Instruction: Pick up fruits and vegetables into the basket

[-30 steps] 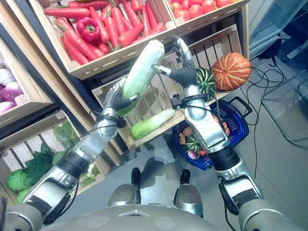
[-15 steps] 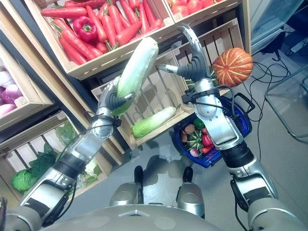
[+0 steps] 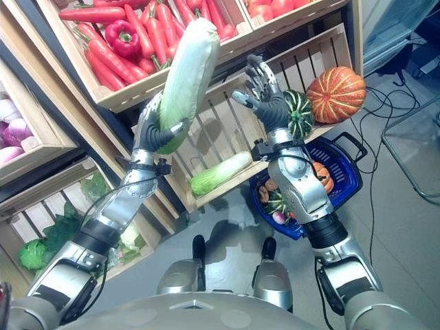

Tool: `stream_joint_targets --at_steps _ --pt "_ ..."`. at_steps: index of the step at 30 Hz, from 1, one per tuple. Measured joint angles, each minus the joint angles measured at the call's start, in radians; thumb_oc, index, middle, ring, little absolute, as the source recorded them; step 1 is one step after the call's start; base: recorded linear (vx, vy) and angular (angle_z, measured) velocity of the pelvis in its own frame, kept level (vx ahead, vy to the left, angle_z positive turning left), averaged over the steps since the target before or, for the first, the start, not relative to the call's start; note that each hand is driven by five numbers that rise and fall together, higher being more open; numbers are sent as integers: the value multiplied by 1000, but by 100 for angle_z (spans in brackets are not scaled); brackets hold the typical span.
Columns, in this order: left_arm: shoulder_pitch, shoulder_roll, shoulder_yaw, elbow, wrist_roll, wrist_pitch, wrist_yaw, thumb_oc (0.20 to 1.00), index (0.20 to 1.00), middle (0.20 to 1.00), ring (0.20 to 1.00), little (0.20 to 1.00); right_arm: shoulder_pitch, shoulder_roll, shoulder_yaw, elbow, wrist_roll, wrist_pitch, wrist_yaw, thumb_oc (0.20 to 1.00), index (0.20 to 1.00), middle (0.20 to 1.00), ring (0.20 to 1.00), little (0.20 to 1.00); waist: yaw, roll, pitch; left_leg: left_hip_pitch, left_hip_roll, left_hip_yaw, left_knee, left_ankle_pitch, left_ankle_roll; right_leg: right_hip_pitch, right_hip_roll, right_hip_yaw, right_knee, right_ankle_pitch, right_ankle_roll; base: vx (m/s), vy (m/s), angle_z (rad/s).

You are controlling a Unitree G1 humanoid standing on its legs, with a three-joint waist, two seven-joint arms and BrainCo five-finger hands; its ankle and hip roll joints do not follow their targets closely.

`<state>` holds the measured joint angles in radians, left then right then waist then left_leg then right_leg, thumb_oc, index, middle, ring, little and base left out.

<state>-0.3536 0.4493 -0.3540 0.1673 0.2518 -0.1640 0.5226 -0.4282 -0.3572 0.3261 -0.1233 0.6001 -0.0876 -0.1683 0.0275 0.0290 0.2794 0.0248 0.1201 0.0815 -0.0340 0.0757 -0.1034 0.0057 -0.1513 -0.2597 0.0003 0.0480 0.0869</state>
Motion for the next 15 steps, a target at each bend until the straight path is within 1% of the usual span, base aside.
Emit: stream_joint_targets --at_steps 3,6,11,15 --pt "0 0 9 -24 42 -18 22 200 200 200 200 200 0 9 0 0 29 -24 32 1000 1000 1000 1000 1000 6 -1 1 -1 0 -2 0 0 0 0 0 1 0 0 0 4 -4 1" --pt "0 0 9 -58 86 -38 34 200 200 200 200 200 0 28 2 0 60 -25 48 1000 1000 1000 1000 1000 8 -2 1 -1 0 -2 0 0 0 1 0 1 0 0 0 0 0 0" --pt "-2 3 9 -77 164 -38 42 200 200 200 200 200 0 31 5 0 152 -27 66 1000 1000 1000 1000 1000 8 -2 1 -1 0 -4 0 0 0 2 0 0 0 0 0 0 0 0" --pt "-3 18 3 -77 257 -37 61 200 200 200 200 200 0 34 6 -1 209 -43 87 1000 1000 1000 1000 1000 8 -2 1 -2 0 -4 0 0 0 2 1 -1 0 0 0 0 0 0"
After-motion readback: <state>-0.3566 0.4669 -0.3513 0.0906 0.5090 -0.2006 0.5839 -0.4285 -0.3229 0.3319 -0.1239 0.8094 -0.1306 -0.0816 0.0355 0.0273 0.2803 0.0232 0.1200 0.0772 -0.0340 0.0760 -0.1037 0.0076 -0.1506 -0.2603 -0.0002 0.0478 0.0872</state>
